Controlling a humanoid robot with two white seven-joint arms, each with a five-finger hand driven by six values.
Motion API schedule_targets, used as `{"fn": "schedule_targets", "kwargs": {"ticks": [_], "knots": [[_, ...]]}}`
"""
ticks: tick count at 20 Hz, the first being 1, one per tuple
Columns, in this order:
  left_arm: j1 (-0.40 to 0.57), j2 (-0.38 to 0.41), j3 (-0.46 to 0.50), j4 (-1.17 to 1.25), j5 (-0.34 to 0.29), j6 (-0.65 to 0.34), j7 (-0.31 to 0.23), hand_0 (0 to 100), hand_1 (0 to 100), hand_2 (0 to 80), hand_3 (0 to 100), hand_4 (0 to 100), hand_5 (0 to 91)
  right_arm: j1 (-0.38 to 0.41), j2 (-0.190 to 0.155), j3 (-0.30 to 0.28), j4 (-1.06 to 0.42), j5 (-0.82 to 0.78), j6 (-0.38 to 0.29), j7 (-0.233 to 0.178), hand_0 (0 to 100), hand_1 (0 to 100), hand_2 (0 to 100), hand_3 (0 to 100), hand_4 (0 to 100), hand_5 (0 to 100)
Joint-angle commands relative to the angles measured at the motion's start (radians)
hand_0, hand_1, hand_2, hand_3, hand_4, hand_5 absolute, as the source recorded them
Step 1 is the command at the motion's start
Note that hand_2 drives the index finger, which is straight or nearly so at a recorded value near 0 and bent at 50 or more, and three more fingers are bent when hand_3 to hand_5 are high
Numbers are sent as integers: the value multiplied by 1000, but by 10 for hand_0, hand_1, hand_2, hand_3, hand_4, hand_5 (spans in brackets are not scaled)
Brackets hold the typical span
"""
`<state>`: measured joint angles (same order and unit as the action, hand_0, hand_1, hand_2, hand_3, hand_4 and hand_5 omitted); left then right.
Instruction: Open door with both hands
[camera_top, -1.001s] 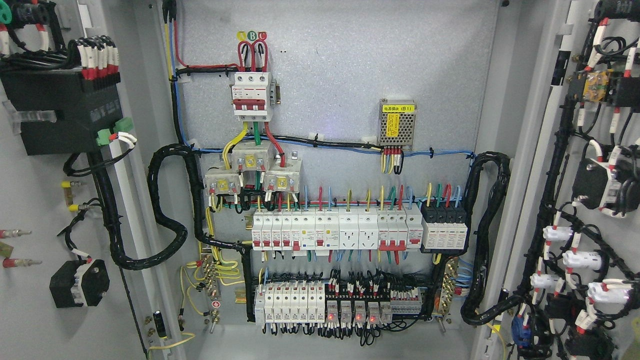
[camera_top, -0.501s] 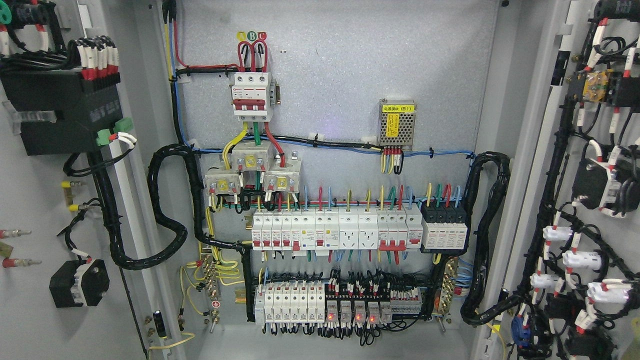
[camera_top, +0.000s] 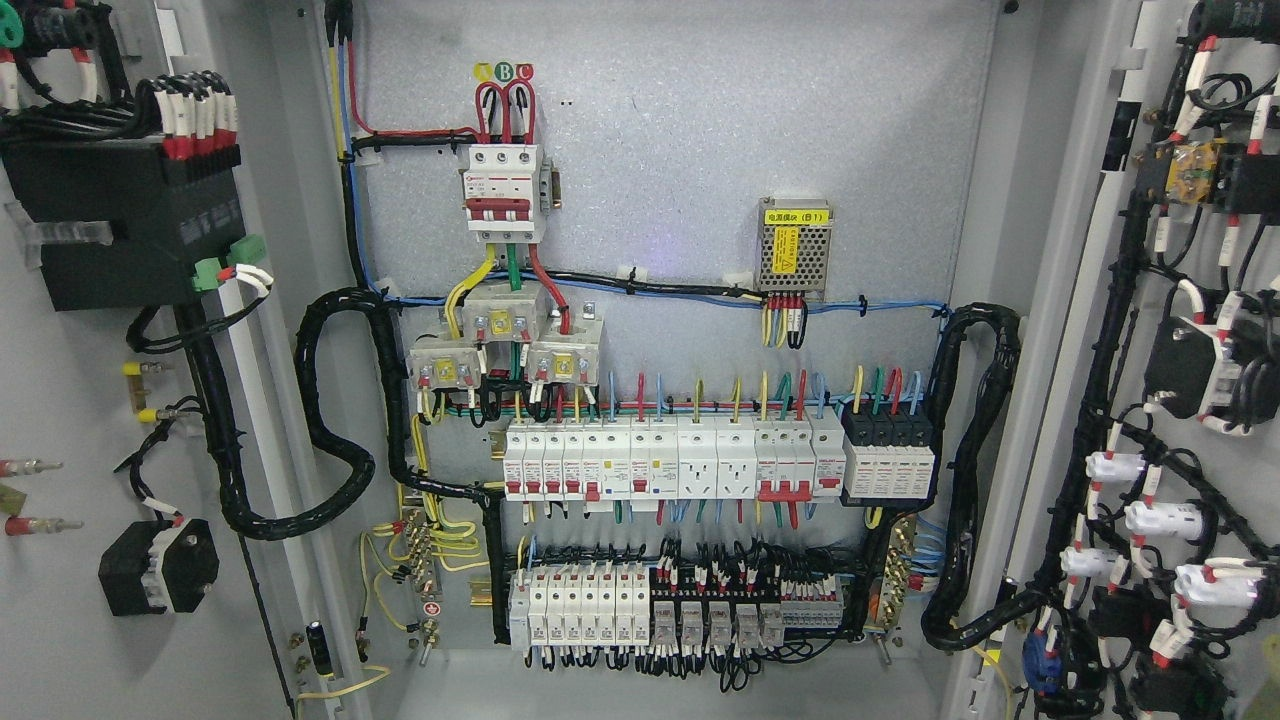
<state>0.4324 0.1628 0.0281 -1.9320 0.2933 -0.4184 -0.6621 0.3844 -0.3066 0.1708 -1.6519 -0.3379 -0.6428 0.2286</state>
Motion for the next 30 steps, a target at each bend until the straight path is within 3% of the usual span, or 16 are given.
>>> {"fn": "schedule_targets", "kwargs": {"ticks": [1, 11, 17, 19, 25, 30], "knots": [[2, 58, 196, -55, 78, 15, -37, 296, 0, 28, 28, 37, 0, 7, -3, -50, 40, -6, -12, -2, 218, 0, 0, 0, 0, 0], [17, 116, 375, 7, 256, 72, -131, 296, 0, 28, 27, 37, 0, 31, -6, -71, 73, -78, -43, 5, 218, 0, 0, 0, 0, 0], [38, 115, 435, 21, 288, 95, -142, 296, 0, 27, 27, 37, 0, 34, -14, -85, 77, -78, -43, 6, 218, 0, 0, 0, 0, 0], [51, 115, 460, 30, 334, 95, -180, 296, 0, 27, 27, 37, 0, 34, -17, -97, 77, -81, -43, 8, 218, 0, 0, 0, 0, 0], [52, 116, 523, 97, 372, 116, -240, 296, 0, 27, 27, 36, 0, 37, -49, -112, 80, -84, -44, 12, 218, 0, 0, 0, 0, 0], [17, 150, 536, 175, 409, 147, -248, 296, 0, 27, 28, 37, 0, 36, -52, -109, 77, -136, -43, 60, 218, 0, 0, 0, 0, 0]]}}
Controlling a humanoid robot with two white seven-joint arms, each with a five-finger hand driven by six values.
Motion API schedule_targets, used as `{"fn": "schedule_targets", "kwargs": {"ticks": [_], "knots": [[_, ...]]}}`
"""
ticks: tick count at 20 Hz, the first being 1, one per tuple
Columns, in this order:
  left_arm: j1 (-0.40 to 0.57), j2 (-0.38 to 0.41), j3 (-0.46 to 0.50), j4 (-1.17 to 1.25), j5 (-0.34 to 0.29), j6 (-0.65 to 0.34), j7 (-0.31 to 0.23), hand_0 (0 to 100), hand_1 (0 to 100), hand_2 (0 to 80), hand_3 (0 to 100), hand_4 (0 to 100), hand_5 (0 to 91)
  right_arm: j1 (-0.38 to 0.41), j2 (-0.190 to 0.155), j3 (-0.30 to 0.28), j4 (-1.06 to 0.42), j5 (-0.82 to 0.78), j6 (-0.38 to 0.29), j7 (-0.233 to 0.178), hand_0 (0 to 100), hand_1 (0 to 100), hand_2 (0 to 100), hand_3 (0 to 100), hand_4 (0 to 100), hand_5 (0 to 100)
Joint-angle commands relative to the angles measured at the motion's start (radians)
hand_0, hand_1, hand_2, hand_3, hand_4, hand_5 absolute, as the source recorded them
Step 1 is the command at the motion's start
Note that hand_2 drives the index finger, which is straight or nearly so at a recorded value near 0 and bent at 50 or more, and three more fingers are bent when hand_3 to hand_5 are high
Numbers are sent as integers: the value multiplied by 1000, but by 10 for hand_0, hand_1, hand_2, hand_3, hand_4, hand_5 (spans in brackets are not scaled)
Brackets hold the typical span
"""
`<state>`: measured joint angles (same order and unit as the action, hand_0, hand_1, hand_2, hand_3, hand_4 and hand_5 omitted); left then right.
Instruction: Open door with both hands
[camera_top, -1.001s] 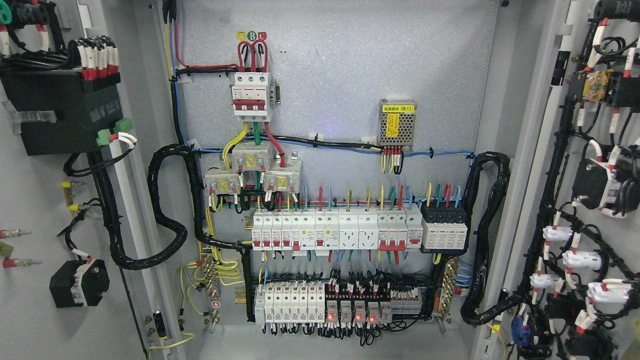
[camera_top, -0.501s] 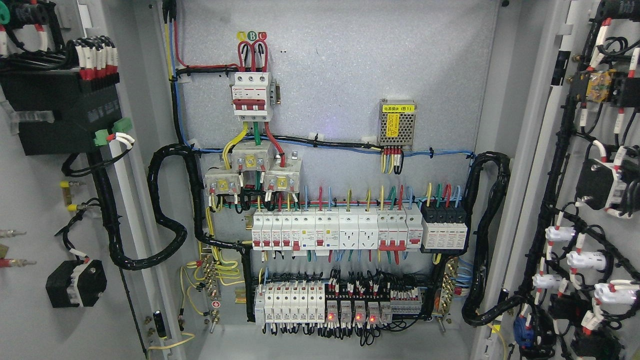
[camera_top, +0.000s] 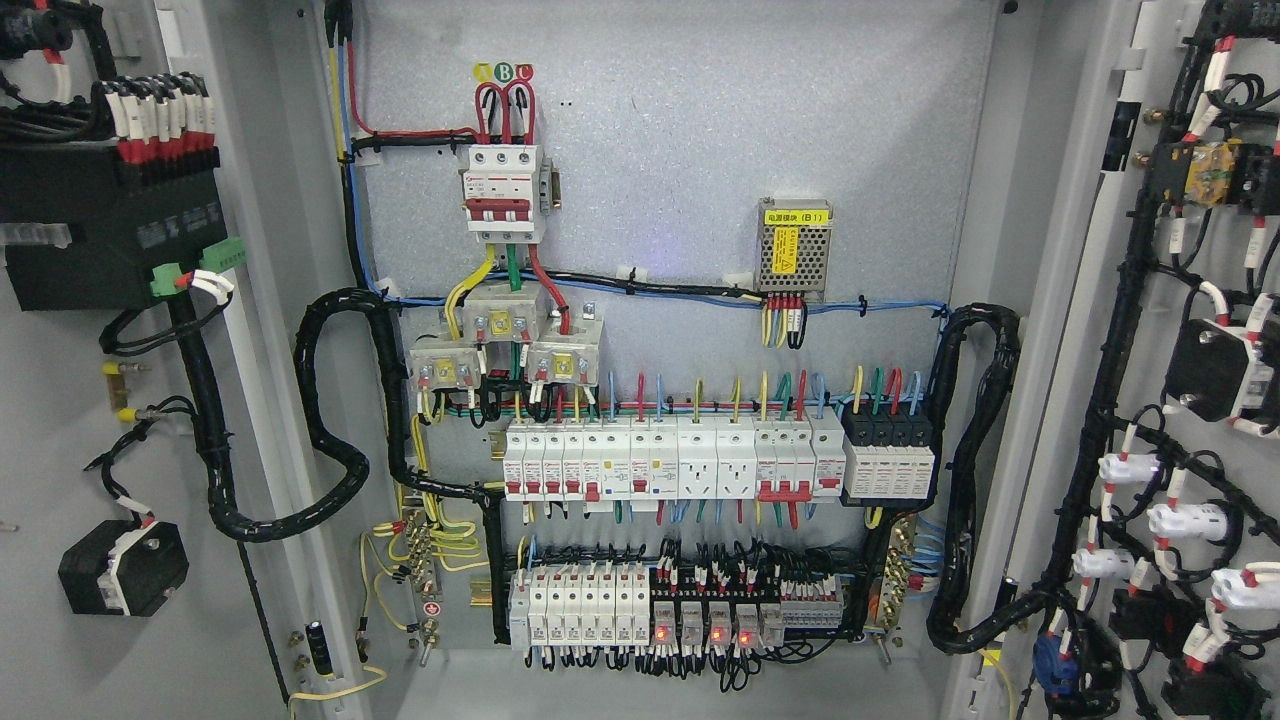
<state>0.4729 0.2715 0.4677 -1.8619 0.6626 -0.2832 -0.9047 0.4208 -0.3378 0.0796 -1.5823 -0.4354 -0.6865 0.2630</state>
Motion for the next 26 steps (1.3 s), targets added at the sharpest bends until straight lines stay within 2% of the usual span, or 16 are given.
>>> {"fn": "schedule_targets", "kwargs": {"ticks": [1, 6, 12, 14, 16, 21, 22, 26], "knots": [[-31, 57, 97, 122, 43, 12, -5, 296, 0, 27, 28, 37, 0, 0, -23, -18, 7, -43, 1, 33, 218, 0, 0, 0, 0, 0], [-54, 168, 104, 199, 170, 44, -5, 296, 0, 27, 28, 37, 0, -5, -40, -24, 16, -120, 11, 41, 218, 0, 0, 0, 0, 0], [-85, 222, 106, 274, 198, 55, -8, 296, 0, 27, 28, 38, 0, -14, -49, -34, 50, -124, 15, 48, 218, 0, 0, 0, 0, 0], [-91, 259, 104, 300, 236, 58, -25, 296, 0, 27, 28, 38, 0, -20, -49, -32, 71, -124, 15, 85, 218, 0, 0, 0, 0, 0], [-89, 303, 101, 309, 282, 61, -30, 296, 0, 27, 28, 37, 0, -25, -49, -34, 79, -124, 15, 88, 218, 0, 0, 0, 0, 0], [-135, 333, 94, 403, 293, 61, -37, 296, 0, 27, 28, 38, 0, -33, -49, -35, 100, -157, 13, 102, 218, 0, 0, 0, 0, 0], [-145, 334, 91, 414, 293, 65, -42, 296, 0, 27, 27, 38, 0, -33, -49, -43, 108, -158, 12, 114, 218, 0, 0, 0, 0, 0], [-175, 336, 91, 432, 293, 88, -43, 295, 0, 27, 27, 38, 0, -31, -49, -69, 108, -158, 8, 119, 218, 0, 0, 0, 0, 0]]}}
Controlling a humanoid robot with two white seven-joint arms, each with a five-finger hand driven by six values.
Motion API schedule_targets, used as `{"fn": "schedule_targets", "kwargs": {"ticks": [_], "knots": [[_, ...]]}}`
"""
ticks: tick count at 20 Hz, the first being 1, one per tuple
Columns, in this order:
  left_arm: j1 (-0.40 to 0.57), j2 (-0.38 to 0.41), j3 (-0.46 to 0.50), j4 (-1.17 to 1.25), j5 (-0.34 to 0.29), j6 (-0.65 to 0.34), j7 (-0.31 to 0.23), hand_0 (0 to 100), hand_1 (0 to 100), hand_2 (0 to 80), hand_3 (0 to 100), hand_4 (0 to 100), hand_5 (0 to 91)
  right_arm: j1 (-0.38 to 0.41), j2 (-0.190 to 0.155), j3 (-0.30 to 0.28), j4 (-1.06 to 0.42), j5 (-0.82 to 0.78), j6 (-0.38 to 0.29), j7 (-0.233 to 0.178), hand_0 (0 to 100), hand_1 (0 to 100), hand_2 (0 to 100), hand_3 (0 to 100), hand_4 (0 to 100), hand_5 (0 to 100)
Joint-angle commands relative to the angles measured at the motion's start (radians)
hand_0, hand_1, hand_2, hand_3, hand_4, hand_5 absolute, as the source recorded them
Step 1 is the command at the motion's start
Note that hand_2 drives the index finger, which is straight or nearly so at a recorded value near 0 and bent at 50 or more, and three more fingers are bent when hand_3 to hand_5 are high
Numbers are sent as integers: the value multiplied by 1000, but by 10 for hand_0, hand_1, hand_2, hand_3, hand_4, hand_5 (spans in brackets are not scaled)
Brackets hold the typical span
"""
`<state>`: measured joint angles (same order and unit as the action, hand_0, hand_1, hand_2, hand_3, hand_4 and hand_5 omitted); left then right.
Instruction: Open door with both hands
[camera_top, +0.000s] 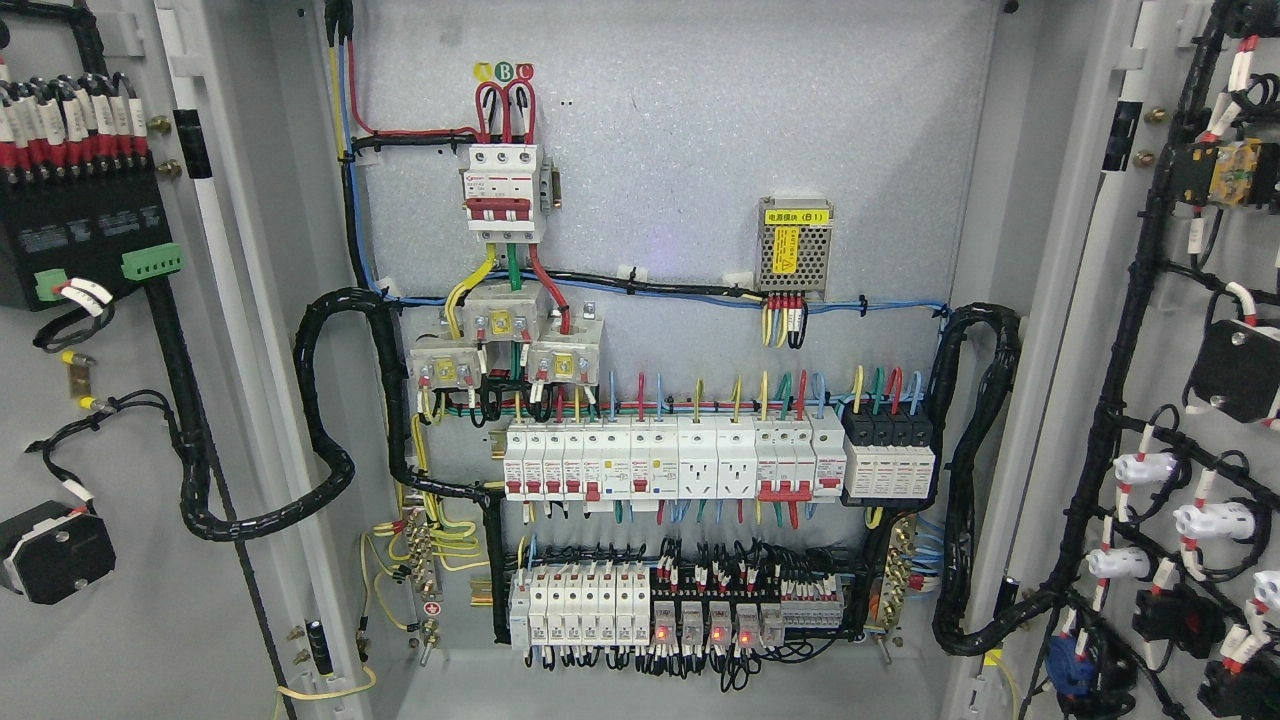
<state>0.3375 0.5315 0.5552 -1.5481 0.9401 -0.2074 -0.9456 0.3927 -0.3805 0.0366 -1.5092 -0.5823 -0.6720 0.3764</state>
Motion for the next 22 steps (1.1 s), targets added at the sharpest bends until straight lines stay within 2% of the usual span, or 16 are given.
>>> {"fn": "schedule_targets", "kwargs": {"ticks": [1, 10, 20, 22], "knots": [[-43, 77, 2, 126, 16, 14, -2, 295, 0, 27, 27, 38, 0, -3, -6, -27, 34, -11, -8, 6, 218, 0, 0, 0, 0, 0], [-87, 93, 0, 198, 13, 14, -2, 296, 0, 27, 27, 37, 0, -3, -6, -67, 29, -11, -20, 7, 218, 0, 0, 0, 0, 0], [-101, 93, -4, 233, 13, 19, -4, 295, 0, 27, 27, 37, 0, -9, -3, -81, 27, -10, -20, 6, 218, 0, 0, 0, 0, 0], [-107, 94, -21, 235, 13, 19, -18, 296, 0, 27, 27, 37, 0, -9, -1, -81, 27, -10, -20, 7, 218, 0, 0, 0, 0, 0]]}}
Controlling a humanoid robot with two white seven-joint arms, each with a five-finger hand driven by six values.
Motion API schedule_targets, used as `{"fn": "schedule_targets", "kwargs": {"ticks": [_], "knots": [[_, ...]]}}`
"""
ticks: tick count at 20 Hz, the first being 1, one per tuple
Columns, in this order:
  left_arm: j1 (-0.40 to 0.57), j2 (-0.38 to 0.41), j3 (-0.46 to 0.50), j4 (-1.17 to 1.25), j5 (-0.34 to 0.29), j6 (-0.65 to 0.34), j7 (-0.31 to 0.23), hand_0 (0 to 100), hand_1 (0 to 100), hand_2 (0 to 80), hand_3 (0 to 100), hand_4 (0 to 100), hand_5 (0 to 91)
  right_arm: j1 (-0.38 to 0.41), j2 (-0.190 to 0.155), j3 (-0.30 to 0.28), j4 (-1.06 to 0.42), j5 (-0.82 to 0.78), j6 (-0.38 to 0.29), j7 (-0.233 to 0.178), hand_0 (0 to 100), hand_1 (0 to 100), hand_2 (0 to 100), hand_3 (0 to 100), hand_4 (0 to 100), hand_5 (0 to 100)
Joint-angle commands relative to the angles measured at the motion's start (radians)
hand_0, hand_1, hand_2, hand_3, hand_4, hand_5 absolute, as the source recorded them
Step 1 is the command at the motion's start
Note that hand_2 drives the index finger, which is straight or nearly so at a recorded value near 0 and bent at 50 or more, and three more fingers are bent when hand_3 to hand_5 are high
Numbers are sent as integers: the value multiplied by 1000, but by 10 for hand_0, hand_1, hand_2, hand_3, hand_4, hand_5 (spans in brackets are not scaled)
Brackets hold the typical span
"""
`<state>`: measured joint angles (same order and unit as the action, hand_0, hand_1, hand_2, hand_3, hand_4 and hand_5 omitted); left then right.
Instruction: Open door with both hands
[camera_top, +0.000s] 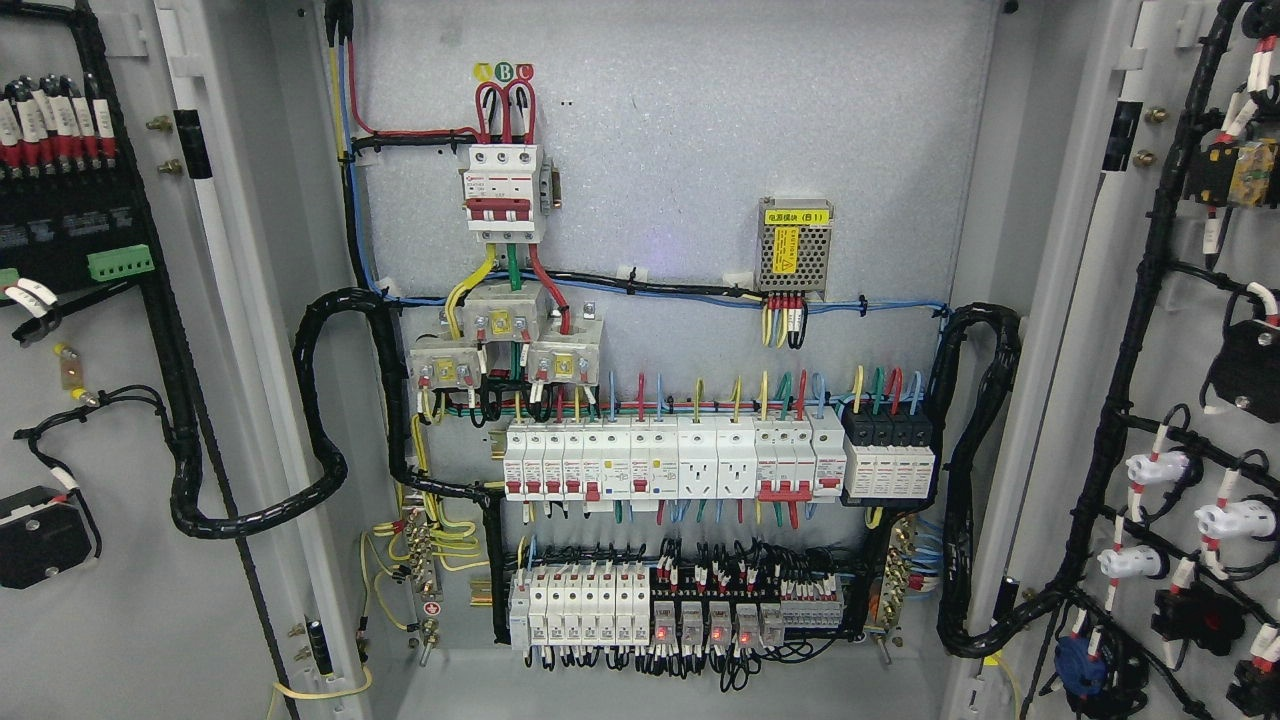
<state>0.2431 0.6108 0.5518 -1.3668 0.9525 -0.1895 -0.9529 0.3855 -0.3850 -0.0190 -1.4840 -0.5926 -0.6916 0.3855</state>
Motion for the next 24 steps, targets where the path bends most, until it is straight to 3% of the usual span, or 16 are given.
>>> {"fn": "schedule_targets", "kwargs": {"ticks": [1, 6, 12, 17, 19, 21, 22, 24], "knots": [[-22, 21, -26, 55, 0, 1, -14, 296, 0, 27, 27, 37, 0, -2, 3, -24, 2, 1, 0, -2, 218, 0, 0, 0, 0, 0], [-38, 44, -36, 60, 0, 1, -15, 296, 0, 27, 27, 36, 0, -4, 11, -13, -12, 10, 1, -2, 218, 0, 0, 0, 0, 0], [-35, 41, -59, 28, -1, 1, -14, 296, 0, 27, 27, 37, 0, -46, 18, 53, -15, 13, 3, -5, 218, 0, 0, 0, 0, 0], [-24, 15, -99, -80, -4, 1, 0, 295, 0, 27, 27, 36, 0, -96, 92, 89, -13, 114, 11, -11, 218, 0, 0, 0, 0, 0], [-12, -5, -133, -144, -8, 1, 66, 296, 0, 27, 27, 36, 0, -108, 129, 111, -15, 146, 12, -11, 218, 0, 0, 0, 0, 0], [2, -31, -179, -216, -14, 1, 167, 296, 0, 27, 27, 36, 0, -126, 176, 128, -13, 166, 41, -13, 218, 0, 0, 0, 0, 0], [5, -46, -209, -250, -33, 1, 189, 296, 0, 27, 27, 36, 0, -138, 202, 132, -13, 169, 72, -14, 218, 0, 0, 0, 0, 0], [15, -119, -274, -325, -130, 1, 219, 296, 0, 27, 27, 36, 0, -151, 256, 143, -13, 175, 119, -14, 218, 0, 0, 0, 0, 0]]}}
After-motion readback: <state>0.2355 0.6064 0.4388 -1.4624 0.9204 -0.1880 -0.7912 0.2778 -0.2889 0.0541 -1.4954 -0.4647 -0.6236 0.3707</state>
